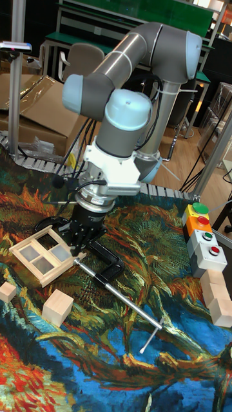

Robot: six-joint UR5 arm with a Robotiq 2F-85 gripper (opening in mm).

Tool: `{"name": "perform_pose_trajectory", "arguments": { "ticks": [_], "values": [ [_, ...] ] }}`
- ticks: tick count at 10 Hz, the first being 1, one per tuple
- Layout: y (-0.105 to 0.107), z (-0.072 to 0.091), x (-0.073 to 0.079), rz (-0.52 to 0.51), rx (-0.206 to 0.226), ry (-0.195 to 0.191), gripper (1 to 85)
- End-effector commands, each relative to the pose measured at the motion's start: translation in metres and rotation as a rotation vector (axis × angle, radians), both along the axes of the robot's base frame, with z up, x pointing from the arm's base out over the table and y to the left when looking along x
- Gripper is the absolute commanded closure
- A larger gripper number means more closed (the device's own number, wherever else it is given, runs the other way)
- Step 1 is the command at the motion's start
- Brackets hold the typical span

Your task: Close a sliding window

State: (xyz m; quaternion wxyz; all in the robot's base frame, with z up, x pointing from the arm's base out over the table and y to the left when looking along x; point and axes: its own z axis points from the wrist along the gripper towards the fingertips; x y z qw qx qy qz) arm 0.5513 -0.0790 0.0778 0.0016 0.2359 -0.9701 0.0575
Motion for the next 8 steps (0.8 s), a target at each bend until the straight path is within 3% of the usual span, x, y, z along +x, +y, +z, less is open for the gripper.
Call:
{"name": "perform_pose_trajectory", "arguments": {
  "ticks": [1, 3, 5, 7, 8],
  "values": [
    [-0.019, -0.004, -0.010, 0.034, -0.002, 0.003, 84.3],
    [-0.012, -0.005, -0.009, 0.047, 0.025, 0.001, 84.3],
    [-0.011, -0.005, -0.009, 0.085, 0.025, 0.002, 84.3],
    [0.001, -0.013, -0.021, 0.156, 0.034, 0.017, 84.3],
    [0.005, -0.018, -0.031, 0.170, 0.017, 0.021, 84.3]
  ]
}}
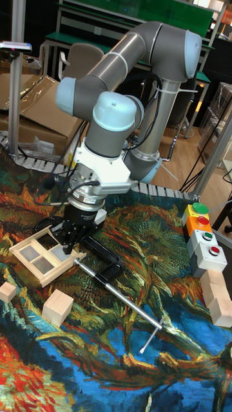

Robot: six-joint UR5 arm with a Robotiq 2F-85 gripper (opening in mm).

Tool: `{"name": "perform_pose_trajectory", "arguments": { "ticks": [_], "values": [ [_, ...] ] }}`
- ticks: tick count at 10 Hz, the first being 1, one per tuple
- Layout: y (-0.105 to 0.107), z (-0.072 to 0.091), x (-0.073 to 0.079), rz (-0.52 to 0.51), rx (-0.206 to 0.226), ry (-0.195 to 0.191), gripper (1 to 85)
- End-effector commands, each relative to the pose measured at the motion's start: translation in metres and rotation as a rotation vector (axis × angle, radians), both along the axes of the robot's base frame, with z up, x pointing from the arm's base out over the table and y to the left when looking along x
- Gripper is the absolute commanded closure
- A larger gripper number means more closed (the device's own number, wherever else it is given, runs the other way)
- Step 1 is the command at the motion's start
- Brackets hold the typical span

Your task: Close a sliding window

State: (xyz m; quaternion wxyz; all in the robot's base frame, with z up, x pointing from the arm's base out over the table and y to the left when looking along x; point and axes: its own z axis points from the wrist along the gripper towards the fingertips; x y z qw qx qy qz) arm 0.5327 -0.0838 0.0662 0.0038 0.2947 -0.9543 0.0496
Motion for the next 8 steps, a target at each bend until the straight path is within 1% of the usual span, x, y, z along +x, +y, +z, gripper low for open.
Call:
{"name": "perform_pose_trajectory", "arguments": {
  "ticks": [1, 2, 3, 4, 5, 6, 7, 8],
  "values": [
    [0.008, -0.010, -0.018, 0.063, -0.008, 0.003, 84.3],
    [0.006, -0.012, -0.022, 0.068, 0.001, 0.005, 84.3],
    [0.013, -0.012, -0.018, 0.072, 0.026, -0.012, 84.3],
    [0.014, -0.012, -0.017, 0.066, 0.032, -0.016, 84.3],
    [0.014, -0.012, -0.020, 0.060, 0.031, -0.007, 84.3],
    [0.013, -0.013, -0.019, 0.076, 0.031, -0.009, 84.3],
    [0.007, -0.016, -0.021, 0.097, 0.020, 0.001, 84.3],
    [0.002, -0.022, -0.027, 0.103, 0.028, 0.016, 84.3]
  ]
}}
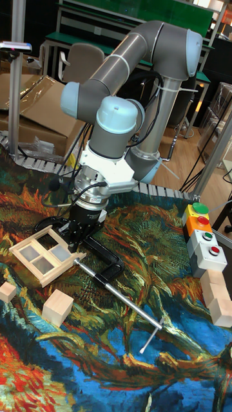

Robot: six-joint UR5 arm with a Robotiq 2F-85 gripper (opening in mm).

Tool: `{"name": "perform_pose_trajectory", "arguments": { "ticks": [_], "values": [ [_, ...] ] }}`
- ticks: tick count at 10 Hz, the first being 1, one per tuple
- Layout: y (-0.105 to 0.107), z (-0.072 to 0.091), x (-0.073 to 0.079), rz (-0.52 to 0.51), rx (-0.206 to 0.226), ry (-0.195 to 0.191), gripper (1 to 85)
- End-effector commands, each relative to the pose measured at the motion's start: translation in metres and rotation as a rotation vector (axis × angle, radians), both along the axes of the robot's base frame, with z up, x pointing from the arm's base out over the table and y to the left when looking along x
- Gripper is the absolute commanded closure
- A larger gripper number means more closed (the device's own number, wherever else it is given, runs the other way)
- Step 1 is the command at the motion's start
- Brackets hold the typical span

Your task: Close a sliding window

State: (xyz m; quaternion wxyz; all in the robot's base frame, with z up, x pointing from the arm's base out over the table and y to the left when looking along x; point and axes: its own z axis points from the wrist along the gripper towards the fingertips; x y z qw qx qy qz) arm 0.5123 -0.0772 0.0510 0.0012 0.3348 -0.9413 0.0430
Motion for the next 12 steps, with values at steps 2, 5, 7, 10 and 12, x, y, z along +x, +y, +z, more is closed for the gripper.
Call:
{"name": "perform_pose_trajectory", "arguments": {
  "ticks": [2, 5, 7, 10, 12],
  "values": [
    [-0.025, -0.014, -0.012, 0.044, -0.008, 0.023, 84.3],
    [-0.025, -0.019, -0.013, 0.040, 0.021, 0.009, 84.3],
    [-0.025, -0.019, -0.011, 0.030, 0.020, 0.002, 84.3],
    [-0.028, -0.029, -0.020, 0.028, 0.019, 0.010, 84.3],
    [-0.026, -0.032, -0.022, 0.023, 0.029, -0.004, 84.3]
  ]
}}
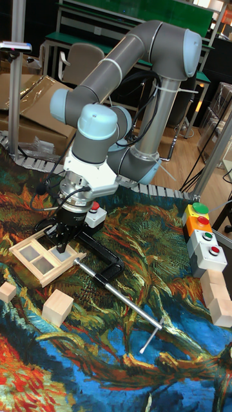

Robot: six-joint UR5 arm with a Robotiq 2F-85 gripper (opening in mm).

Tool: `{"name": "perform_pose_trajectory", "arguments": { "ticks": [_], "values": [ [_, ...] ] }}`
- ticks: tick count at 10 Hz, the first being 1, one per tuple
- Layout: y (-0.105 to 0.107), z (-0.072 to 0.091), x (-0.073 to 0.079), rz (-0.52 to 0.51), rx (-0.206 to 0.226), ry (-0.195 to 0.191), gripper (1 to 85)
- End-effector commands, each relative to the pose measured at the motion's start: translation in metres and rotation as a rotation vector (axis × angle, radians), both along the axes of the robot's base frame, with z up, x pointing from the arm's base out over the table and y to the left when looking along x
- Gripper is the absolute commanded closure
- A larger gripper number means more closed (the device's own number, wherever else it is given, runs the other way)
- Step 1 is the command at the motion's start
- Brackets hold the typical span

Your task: Close a sliding window

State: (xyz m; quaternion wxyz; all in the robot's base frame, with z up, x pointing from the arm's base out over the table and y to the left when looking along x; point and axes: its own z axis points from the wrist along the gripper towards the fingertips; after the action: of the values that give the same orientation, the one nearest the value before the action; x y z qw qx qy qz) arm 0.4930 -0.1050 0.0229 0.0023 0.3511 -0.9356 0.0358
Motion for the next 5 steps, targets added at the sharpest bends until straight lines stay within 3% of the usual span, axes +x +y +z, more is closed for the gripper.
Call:
{"name": "perform_pose_trajectory", "arguments": {
  "ticks": [1, 5],
  "values": [
    [0.0015, -0.0037, -0.0041, -0.016, 0.017, -0.008, 84.3],
    [0.0010, -0.0036, -0.0051, -0.007, 0.015, -0.004, 84.3]
  ]
}}
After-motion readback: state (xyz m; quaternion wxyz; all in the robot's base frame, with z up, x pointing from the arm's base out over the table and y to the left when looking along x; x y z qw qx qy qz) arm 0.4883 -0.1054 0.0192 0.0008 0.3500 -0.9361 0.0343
